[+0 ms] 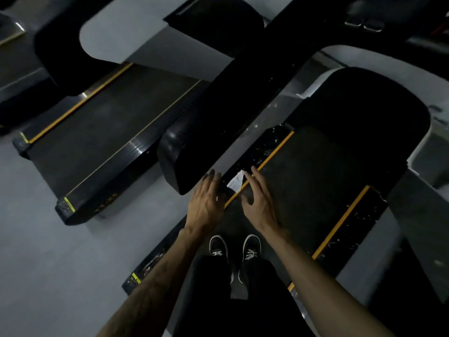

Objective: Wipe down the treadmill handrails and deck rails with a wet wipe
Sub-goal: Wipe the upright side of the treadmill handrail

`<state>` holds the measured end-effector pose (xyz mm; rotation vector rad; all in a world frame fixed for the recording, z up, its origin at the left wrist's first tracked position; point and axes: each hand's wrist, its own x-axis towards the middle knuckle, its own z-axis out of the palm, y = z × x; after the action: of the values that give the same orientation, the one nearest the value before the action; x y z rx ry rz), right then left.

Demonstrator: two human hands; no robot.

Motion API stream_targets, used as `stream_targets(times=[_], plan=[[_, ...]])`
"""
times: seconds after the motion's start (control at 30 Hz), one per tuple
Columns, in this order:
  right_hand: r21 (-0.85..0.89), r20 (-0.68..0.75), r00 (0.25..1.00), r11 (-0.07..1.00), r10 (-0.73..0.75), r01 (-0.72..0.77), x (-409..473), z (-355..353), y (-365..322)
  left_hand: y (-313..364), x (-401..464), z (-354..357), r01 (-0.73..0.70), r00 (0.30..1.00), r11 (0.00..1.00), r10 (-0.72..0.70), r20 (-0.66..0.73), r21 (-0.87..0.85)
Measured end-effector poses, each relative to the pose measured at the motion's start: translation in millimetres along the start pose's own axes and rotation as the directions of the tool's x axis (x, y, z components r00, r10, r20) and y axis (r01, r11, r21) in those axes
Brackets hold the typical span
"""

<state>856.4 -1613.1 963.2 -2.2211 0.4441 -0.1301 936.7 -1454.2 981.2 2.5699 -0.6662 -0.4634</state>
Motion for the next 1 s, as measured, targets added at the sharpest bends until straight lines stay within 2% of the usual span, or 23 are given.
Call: stream_targets(times=[0.17, 0.37, 0.53, 0.67, 0.77, 1.0], plan=[[-0.083, 0.012, 0.998, 0.994, 0.068, -0.067, 10.9, 25.0, 47.5, -20.3, 29.5, 55.0, -0.019, 0.997, 0.999, 0.017, 0.075, 0.028], [-0.121, 0.072, 0.986, 0.983, 0.150, -0.140, 34.2, 86.3, 115.7, -65.1, 67.8, 138.8, -0.008, 0.991, 0.995, -0.005, 0.136, 0.095], [-0.114, 0.086, 0.984, 0.982, 0.159, -0.149, 72.9, 157.3, 206.5, -106.3, 124.1, 228.1, -0.067, 0.977, 0.989, 0.037, 0.210, 0.134], [-0.171, 0.082, 0.987, 0.977, 0.140, -0.125, 100.9, 221.1, 296.8, -151.8, 170.5, 317.3, -0.045, 0.964, 0.986, 0.001, 0.267, 0.158], [-0.254, 0.065, 0.989, 0.961, 0.132, -0.111, 115.4, 267.2, 363.2, -191.6, 202.4, 391.9, -0.023, 0.968, 0.980, -0.027, 0.248, 0.199], [-0.361, 0.153, 0.971, 0.925, 0.185, -0.119, 142.8, 355.0, 479.0, -259.7, 251.7, 532.6, -0.040, 0.985, 0.975, 0.002, 0.171, 0.219]])
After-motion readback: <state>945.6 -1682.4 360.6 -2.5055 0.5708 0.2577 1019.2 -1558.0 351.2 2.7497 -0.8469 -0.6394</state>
